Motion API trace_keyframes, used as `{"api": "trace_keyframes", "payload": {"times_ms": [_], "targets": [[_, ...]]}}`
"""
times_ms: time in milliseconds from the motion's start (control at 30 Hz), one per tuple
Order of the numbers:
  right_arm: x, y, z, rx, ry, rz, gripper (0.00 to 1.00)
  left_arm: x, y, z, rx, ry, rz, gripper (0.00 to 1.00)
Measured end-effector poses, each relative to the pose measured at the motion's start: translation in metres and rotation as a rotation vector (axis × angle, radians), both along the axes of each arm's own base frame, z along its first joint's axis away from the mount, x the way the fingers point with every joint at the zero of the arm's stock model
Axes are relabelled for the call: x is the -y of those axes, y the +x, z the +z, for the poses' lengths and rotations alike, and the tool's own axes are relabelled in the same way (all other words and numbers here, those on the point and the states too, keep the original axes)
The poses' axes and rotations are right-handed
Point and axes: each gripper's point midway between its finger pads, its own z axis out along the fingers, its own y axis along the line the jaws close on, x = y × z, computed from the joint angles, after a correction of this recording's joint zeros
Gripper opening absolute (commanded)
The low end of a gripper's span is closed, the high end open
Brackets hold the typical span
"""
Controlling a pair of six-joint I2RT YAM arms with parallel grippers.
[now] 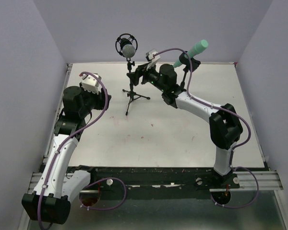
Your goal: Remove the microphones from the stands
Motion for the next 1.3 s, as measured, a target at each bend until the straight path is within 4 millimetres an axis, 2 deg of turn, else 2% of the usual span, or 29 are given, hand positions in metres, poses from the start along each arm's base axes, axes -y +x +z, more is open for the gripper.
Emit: {"api": "trace_keyframes", "payload": {"times_ms": [100, 167, 300, 333, 400, 500, 600, 700, 900, 1033, 1200, 1300], "targets": [[-0.012, 0.006, 0.003, 0.013, 0.020, 0.012, 0.79, -0.011, 0.003, 0.000, -0.003, -0.007, 0.034, 0.72], [-0.017, 0.011, 0.006, 0.020, 0.034, 0.013, 0.70, -0.014, 0.004, 0.000, -0.003, -0.010, 0.043, 0.72], [-0.024, 0.018, 0.007, 0.025, 0.049, 0.016, 0.39, -0.016, 0.003, 0.001, -0.001, -0.012, 0.040, 0.72], [-0.025, 0.018, 0.006, 0.023, 0.046, 0.021, 0.28, -0.016, 0.003, 0.001, -0.001, -0.012, 0.038, 0.72], [-0.027, 0.015, 0.004, 0.016, 0.046, 0.039, 0.17, -0.015, 0.002, 0.003, 0.005, -0.016, 0.032, 0.71], [-0.031, 0.007, 0.004, 0.028, 0.035, 0.087, 0.07, -0.014, -0.001, 0.006, 0.013, -0.020, 0.020, 0.71], [-0.030, -0.002, 0.005, 0.057, 0.001, 0.139, 0.02, -0.011, -0.003, 0.008, 0.023, -0.018, -0.002, 0.70], [-0.024, -0.018, 0.003, 0.061, -0.045, 0.212, 0.01, -0.009, -0.003, 0.008, 0.030, -0.006, -0.025, 0.70], [-0.021, -0.076, -0.008, 0.004, -0.098, 0.435, 0.01, -0.007, -0.001, 0.009, 0.050, 0.017, -0.053, 0.70], [-0.016, -0.103, -0.013, -0.019, -0.119, 0.532, 0.04, -0.004, -0.002, 0.009, 0.052, 0.021, -0.082, 0.70], [-0.009, -0.115, -0.014, -0.006, -0.152, 0.569, 0.18, 0.002, -0.004, 0.014, 0.064, 0.013, -0.119, 0.71], [-0.005, -0.116, -0.011, 0.004, -0.157, 0.565, 0.38, 0.004, -0.005, 0.017, 0.072, 0.007, -0.132, 0.72]]}}
